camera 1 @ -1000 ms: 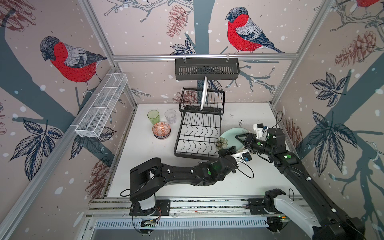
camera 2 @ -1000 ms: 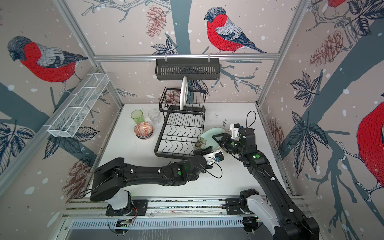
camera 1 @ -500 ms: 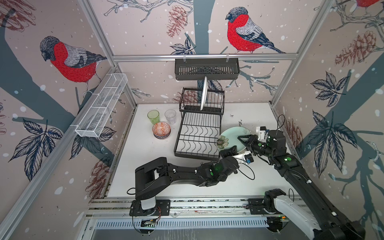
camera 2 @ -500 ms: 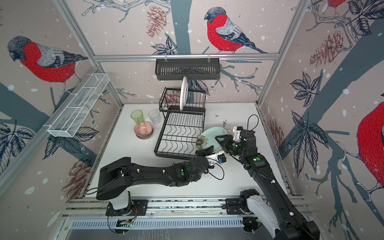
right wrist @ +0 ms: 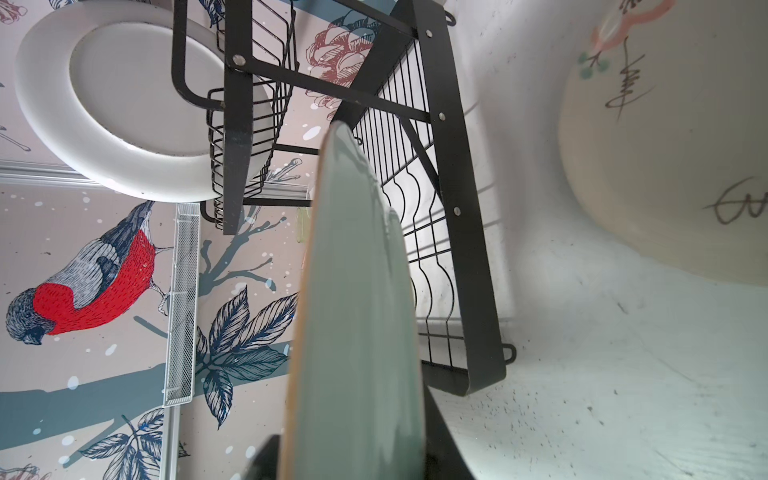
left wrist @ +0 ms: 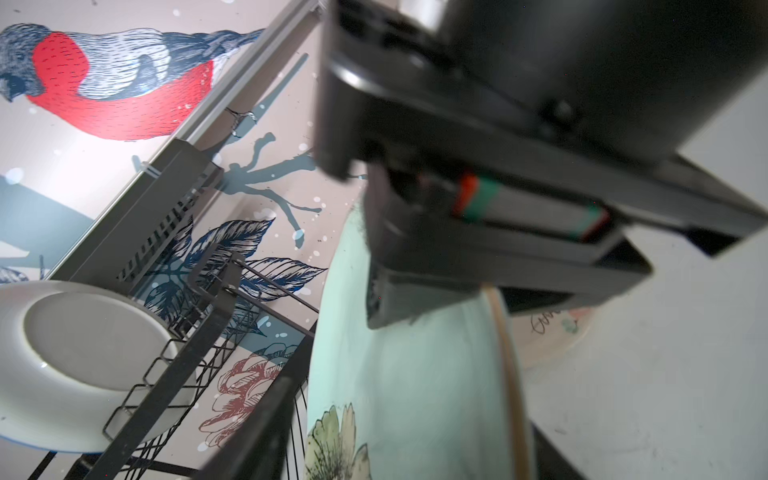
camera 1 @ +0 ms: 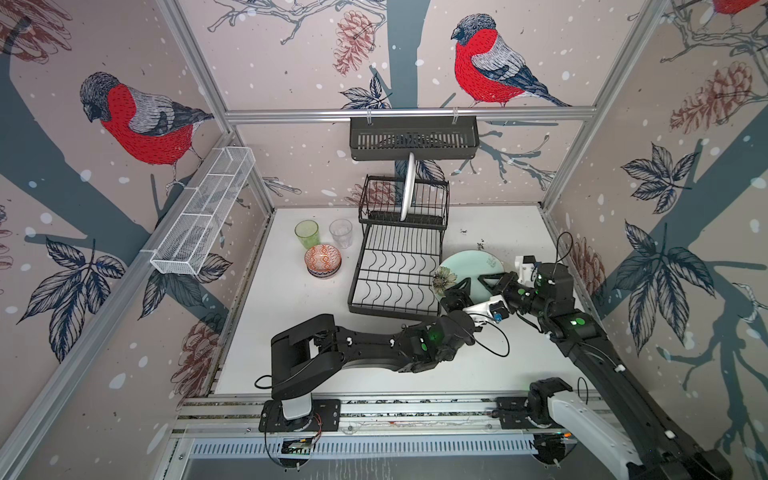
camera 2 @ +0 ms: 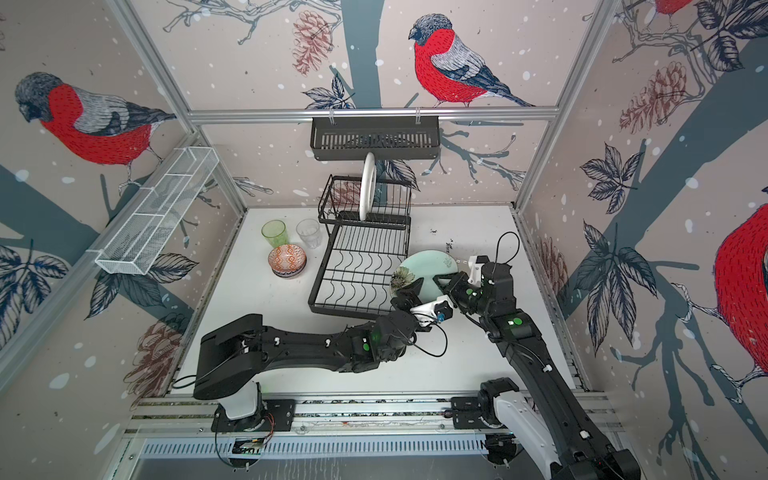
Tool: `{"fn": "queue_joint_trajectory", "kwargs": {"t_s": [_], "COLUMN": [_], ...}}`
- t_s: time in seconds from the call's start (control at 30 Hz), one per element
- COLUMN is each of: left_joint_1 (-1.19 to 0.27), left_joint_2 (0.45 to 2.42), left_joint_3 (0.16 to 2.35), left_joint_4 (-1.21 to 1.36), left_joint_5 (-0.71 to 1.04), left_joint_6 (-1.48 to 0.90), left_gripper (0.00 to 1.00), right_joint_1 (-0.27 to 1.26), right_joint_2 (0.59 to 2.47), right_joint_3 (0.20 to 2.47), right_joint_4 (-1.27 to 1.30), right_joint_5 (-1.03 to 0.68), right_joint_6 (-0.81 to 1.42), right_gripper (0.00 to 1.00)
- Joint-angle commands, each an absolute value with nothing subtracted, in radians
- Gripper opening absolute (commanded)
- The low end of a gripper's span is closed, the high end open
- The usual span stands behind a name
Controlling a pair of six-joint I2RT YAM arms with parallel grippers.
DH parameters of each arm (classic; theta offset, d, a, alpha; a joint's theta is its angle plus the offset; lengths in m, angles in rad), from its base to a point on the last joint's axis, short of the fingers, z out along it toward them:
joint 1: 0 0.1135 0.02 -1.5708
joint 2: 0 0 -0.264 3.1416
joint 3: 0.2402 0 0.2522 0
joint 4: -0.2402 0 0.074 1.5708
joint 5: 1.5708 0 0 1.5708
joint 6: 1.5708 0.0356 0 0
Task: Unload the mixed dishes from the dish rack
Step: 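Open the left gripper and pull it back while the right holds the mint plate, then carry the mint plate over the floral plate while the left moves to the rack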
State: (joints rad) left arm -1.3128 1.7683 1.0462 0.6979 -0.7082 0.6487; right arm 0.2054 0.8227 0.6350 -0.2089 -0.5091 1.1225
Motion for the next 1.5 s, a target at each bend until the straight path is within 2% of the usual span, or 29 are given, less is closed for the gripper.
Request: {"fn": "queue_joint_trajectory", "kwargs": {"t_s": [0.0, 0.47, 0.7, 1.27, 1.47], "left_joint_1": [-1.313, -1.303, -1.241, -1.163, -1.117], "left_joint_2": [1.761, 1.716, 1.584, 1.408, 1.336], "left_joint_3": [1.044, 1.004, 0.923, 0.814, 0.762], "left_joint_4": [0.825, 0.823, 0.748, 0.617, 0.596], "left_joint_5": [-0.741, -0.76, -0.685, -0.617, -0.502], "left_joint_6": [0.625, 0.565, 0.377, 0.224, 0.128], "left_gripper": [0.98, 0.98, 0.98, 0.98, 0.98], "right_joint_1": [0.188, 0.072, 0.024, -0.131, -0.212], "right_joint_2": [0.812, 0.805, 0.805, 0.803, 0.817], "right_joint_3": [0.644, 0.645, 0.662, 0.667, 0.649], "right_joint_4": [-0.139, -0.157, -0.187, -0.245, -0.252], "right_joint_5": [-0.528, -0.528, -0.508, -0.553, -0.585], "right_joint_6": [1.108, 1.043, 1.009, 0.947, 0.897], "right_gripper": [0.03, 0.01, 0.0, 0.0, 0.0]}}
